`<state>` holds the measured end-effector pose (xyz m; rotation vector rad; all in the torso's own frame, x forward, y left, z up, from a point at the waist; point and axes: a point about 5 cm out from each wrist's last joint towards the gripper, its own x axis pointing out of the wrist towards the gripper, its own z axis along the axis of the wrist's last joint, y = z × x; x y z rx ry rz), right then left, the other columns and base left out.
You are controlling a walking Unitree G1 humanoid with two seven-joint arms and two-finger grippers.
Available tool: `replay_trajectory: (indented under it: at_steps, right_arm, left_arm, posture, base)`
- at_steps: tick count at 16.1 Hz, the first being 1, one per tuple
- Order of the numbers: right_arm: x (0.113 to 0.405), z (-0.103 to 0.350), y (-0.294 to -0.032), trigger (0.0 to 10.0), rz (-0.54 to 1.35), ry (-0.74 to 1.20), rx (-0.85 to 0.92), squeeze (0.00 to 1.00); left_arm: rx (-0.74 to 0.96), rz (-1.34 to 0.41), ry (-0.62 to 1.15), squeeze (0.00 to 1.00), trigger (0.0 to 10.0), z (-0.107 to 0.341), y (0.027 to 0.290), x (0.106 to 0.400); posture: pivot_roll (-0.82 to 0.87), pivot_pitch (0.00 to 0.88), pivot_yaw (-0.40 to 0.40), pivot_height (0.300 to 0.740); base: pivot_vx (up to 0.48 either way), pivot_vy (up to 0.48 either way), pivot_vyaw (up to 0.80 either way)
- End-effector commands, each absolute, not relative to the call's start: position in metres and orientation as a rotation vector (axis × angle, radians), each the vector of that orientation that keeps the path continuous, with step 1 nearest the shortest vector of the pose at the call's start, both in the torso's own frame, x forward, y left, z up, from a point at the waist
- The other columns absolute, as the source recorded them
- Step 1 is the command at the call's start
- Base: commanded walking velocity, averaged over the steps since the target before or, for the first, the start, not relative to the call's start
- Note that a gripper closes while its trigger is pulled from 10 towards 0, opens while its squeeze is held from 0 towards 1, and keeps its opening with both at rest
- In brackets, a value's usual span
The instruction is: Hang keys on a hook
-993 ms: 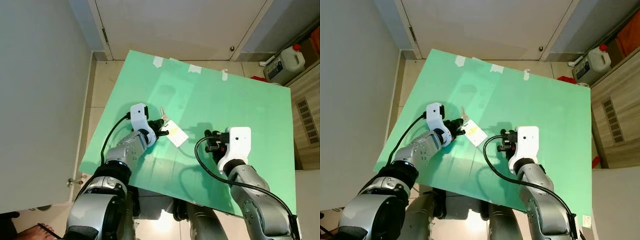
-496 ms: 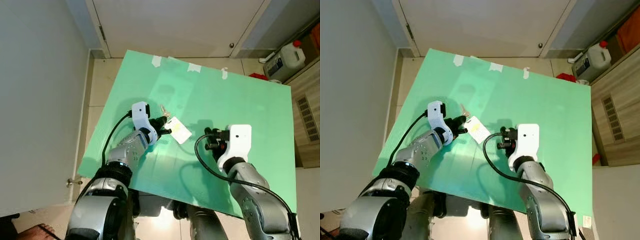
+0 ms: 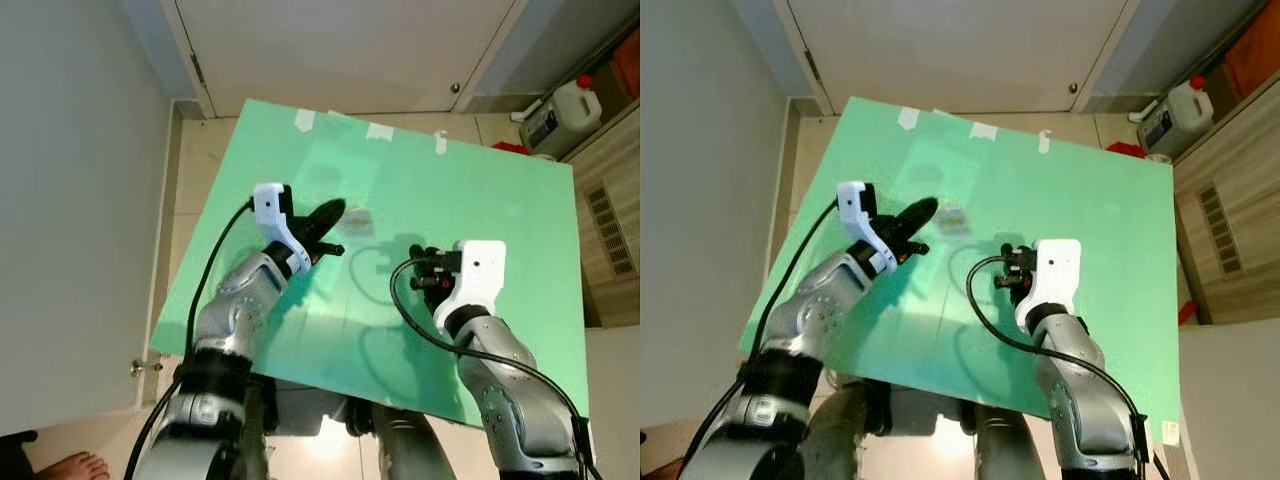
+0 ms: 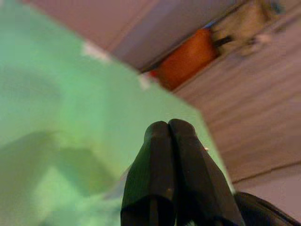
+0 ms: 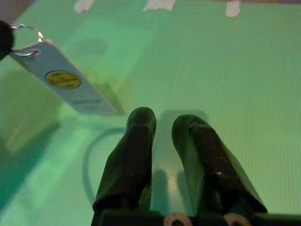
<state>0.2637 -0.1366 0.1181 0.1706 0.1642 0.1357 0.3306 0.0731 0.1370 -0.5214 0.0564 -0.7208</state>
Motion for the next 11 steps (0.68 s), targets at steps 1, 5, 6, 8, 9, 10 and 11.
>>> replay_trajectory:
  at_steps: [1,5,6,8,9,10,11]
  right_arm:
    - [0.263,0.117,-0.141,10.0,0.123,0.157,0.255,0.00]
    - [0.268,0.159,-0.139,10.0,0.291,-0.057,0.630,0.00]
    - [0.268,0.169,-0.140,10.0,0.338,-0.108,0.709,0.00]
    - [0.268,0.185,-0.142,10.0,0.426,-0.195,0.837,0.00]
    - [0.269,0.190,-0.146,10.0,0.465,-0.232,0.888,0.00]
    - [0.269,0.192,-0.147,10.0,0.487,-0.246,0.908,0.00]
    - [0.268,0.196,-0.147,10.0,0.580,-0.263,0.939,0.00]
  left_arm:
    - [-0.543,-0.822,0.023,0.00,0.0,0.145,0.067,0.318]
    - [-0.569,-1.009,-0.062,0.00,0.0,0.173,0.063,0.296]
    - [-0.548,-1.054,-0.073,0.00,0.0,0.177,0.063,0.291]
    - [-0.470,-1.122,-0.098,0.00,0.0,0.186,0.064,0.285]
    - [-0.439,-1.145,-0.128,0.00,2.0,0.196,0.065,0.282]
    - [-0.431,-1.155,-0.142,0.00,2.9,0.200,0.066,0.280]
    - [-0.421,-1.199,-0.181,0.00,9.5,0.210,0.068,0.274]
  posture:
    - [-0.04,0.336,-0.037,0.740]
    - [-0.03,0.316,-0.036,0.740]
    - [-0.03,0.311,-0.035,0.740]
    - [-0.02,0.296,-0.036,0.740]
    - [-0.01,0.282,-0.038,0.740]
    - [-0.01,0.277,-0.038,0.740]
    - [0.00,0.260,-0.042,0.740]
  base:
    - [0.000,0.000,0.00]
    - [0.000,0.000,0.00]
    - [0.000,0.000,0.00]
    - [0.000,0.000,0.00]
    - [0.000,0.000,0.00]
    - [0.000,0.000,0.00]
    - [0.000,0.000,0.00]
